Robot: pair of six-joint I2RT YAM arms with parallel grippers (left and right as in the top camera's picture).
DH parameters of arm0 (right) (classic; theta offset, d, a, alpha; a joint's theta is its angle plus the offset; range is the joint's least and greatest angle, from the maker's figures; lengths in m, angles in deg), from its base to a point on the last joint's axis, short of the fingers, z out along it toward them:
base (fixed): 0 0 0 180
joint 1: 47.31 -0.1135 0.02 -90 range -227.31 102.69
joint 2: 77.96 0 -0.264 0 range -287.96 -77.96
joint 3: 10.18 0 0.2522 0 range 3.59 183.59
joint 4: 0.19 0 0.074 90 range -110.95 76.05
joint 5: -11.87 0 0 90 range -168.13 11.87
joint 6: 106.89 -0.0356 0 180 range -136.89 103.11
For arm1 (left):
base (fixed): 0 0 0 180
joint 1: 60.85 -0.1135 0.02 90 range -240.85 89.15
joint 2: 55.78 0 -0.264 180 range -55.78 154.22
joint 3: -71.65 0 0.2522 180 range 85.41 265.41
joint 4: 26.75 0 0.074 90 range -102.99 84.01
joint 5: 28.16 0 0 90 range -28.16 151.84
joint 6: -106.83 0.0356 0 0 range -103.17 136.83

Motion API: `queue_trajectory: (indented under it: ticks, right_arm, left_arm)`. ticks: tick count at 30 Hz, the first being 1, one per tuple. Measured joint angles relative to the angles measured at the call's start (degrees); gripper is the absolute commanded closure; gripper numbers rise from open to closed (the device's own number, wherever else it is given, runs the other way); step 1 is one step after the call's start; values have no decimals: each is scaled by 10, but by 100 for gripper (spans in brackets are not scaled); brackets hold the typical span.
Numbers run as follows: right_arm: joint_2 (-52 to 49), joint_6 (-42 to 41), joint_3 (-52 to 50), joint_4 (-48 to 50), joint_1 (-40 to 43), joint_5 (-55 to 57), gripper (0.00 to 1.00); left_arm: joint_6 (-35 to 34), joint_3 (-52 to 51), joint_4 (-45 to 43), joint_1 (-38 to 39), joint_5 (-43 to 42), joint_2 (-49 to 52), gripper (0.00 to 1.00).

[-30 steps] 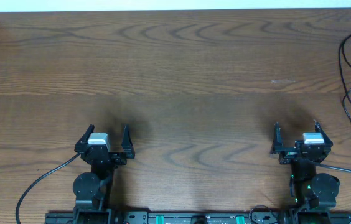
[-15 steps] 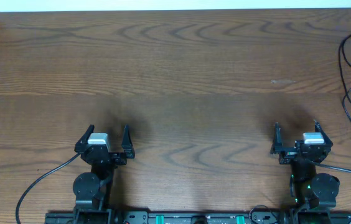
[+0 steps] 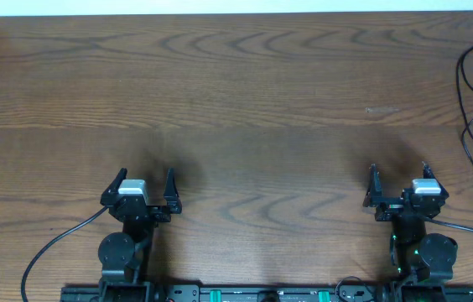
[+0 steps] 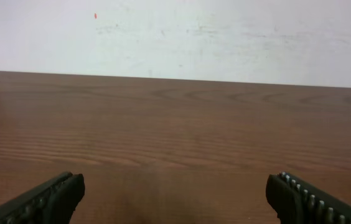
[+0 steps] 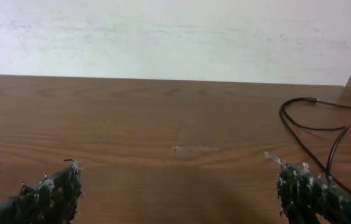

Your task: Untangle cables

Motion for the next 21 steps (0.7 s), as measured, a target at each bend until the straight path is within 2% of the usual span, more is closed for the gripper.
queue_trajectory:
  ticks: [21]
  right_arm:
    - [0,-5,0,0,0,0,1]
  left_arm:
    - [0,0,0,0,0,0,2]
